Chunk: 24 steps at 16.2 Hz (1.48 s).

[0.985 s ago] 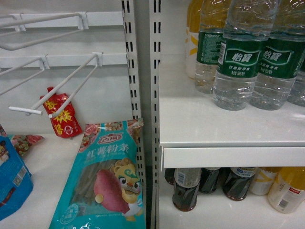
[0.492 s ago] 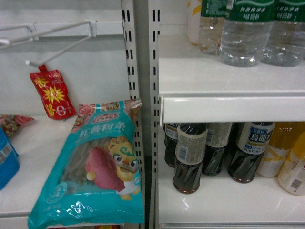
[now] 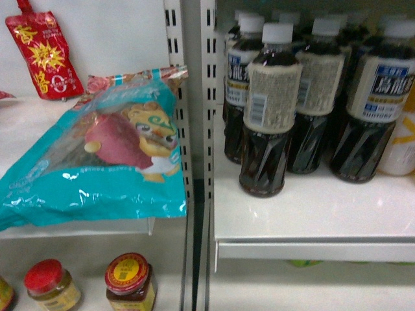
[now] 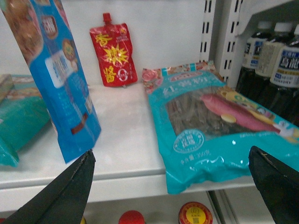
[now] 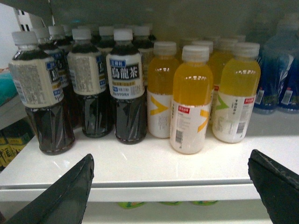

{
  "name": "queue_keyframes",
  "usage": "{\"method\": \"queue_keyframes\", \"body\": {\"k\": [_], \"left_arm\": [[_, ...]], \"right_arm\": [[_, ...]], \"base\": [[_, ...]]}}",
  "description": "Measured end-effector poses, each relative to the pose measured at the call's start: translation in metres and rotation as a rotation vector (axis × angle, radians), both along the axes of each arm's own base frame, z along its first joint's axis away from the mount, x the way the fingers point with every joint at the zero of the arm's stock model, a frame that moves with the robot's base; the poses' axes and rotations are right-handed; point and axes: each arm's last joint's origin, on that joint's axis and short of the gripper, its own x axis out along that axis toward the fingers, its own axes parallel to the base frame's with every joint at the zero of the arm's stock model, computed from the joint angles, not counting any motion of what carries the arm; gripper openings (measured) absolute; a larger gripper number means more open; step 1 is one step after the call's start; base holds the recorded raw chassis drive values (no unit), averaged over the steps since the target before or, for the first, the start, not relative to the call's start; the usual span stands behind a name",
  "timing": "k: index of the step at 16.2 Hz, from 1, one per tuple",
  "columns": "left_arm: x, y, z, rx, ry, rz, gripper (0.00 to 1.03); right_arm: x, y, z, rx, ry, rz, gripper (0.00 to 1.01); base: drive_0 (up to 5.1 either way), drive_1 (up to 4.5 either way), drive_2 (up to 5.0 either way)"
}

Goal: Move water from second to third shelf

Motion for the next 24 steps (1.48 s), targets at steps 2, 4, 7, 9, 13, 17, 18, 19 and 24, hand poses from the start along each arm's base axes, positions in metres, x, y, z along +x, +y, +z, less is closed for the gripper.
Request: {"method": "queue_keyframes", "body": {"k": [2,4,7,9,13,17,18,19,24], "left_arm": [[0.0,-0.0001,-0.0004,0.0,0.004,-0.002,0.98],[0.0,0.0,-0.0003,0.0,0.003,-0.001,0.98],[0.0,0.0,-0.0003,0.0,0.003,-0.001,0.98],[0.0,0.0,-0.0002,0.0,0.002,-0.001,0.98],[0.0,0.0,-0.0002,0.0,0.002,-0.001,0.98],[0.0,0.0,-0.0002,0.0,0.002,-0.001,0.98],[0.0,0.0,-0.0002,0.0,0.002,-0.001,0.98],[0.0,0.0,-0.0002,0.0,0.002,-0.001,0.98],[0.0,0.0,-0.0002,0.0,0.002,-0.001,0.98]], "right_arm": [[0.0,-0.0001,-0.0003,0.0,0.003,-0.002,0.98],[0.0,0.0,-0.0002,0.0,0.002,-0.001,0.98],[0.0,0.0,-0.0001,0.0,0.001,-0.001,0.98],[0.0,0.0,-0.0001,0.0,0.001,-0.001,0.98],[0.0,0.0,-0.0001,0.0,0.001,-0.001,0.98],[0.0,0.0,-0.0001,0.0,0.001,-0.001,0.98],[0.0,0.0,-0.0001,0.0,0.001,-0.001,0.98],[0.0,0.0,-0.0001,0.0,0.001,-0.001,0.98],[0.0,0.0,-0.0001,0.0,0.001,-0.001,0.98]], "base": [[0.0,0.0,0.0],[0.0,0.0,0.0],[0.0,0.0,0.0],[0.0,0.0,0.0],[0.0,0.0,0.0],[0.0,0.0,0.0],[0.0,0.0,0.0],[0.0,0.0,0.0],[0.0,0.0,0.0]]}}
